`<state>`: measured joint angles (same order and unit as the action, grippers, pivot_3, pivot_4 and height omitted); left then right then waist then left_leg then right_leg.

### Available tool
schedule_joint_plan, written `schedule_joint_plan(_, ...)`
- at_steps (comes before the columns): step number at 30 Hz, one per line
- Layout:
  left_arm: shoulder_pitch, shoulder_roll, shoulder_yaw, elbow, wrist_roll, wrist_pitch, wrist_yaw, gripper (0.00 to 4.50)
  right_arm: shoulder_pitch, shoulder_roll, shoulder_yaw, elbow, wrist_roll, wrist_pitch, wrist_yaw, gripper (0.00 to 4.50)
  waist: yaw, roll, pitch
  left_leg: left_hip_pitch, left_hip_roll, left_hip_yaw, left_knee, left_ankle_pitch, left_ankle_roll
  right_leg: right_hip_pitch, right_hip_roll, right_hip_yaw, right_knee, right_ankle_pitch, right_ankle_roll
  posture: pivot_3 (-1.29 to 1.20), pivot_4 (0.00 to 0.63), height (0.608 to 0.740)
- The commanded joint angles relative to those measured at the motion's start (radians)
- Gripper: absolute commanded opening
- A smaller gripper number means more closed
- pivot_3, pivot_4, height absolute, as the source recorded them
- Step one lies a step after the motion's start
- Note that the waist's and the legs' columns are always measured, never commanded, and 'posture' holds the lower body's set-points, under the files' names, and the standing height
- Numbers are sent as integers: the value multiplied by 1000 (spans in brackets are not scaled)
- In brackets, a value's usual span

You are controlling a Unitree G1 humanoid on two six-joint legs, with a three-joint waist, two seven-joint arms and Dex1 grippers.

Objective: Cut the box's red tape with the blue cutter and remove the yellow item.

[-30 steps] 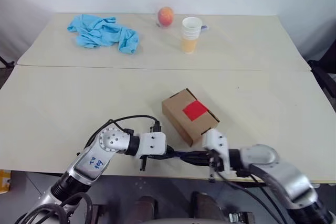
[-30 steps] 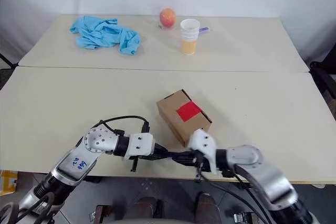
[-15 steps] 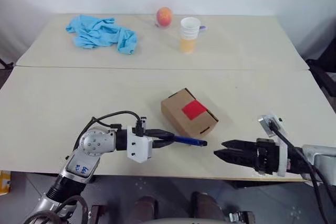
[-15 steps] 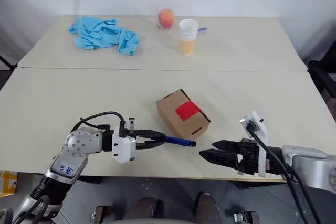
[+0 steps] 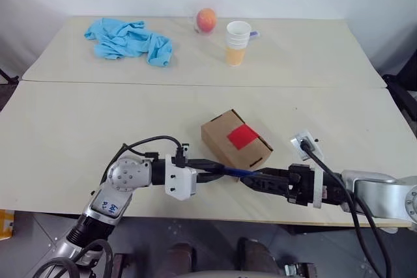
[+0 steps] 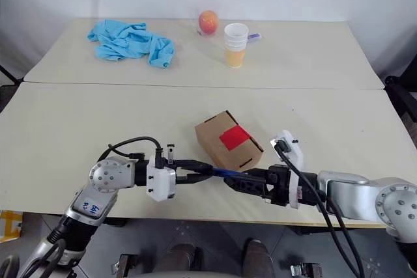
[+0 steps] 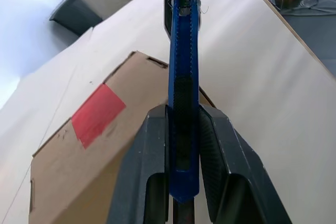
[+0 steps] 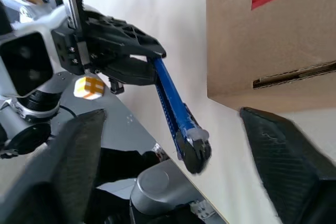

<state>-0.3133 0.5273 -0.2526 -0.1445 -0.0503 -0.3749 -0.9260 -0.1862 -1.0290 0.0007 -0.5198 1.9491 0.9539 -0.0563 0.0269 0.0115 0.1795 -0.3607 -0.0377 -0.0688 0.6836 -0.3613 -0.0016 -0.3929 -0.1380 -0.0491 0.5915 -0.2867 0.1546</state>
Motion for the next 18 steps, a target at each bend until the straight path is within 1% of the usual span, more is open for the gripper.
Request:
schedule_joint_plan(1,-15,-8,-4,-36,3,6,18,462,-19,21,15,-11,23,-23,-22,2852,0,0,0,0,0,0,0,0,0,0,0,0,0,0,0,0,150,740)
schedule_joint_plan(4,-16,-9,-8,-42,2,10,17,462,-26,38,21,-8,23,-37,-35,1855,0,0,0,0,0,0,0,0,0,0,0,0,0,0,0,0,150,740)
schedule_joint_plan(18,-20,-15,-14,-43,4,10,17,462,-29,53,23,10,21,-33,-35,1855,0,0,0,0,0,0,0,0,0,0,0,0,0,0,0,0,150,740)
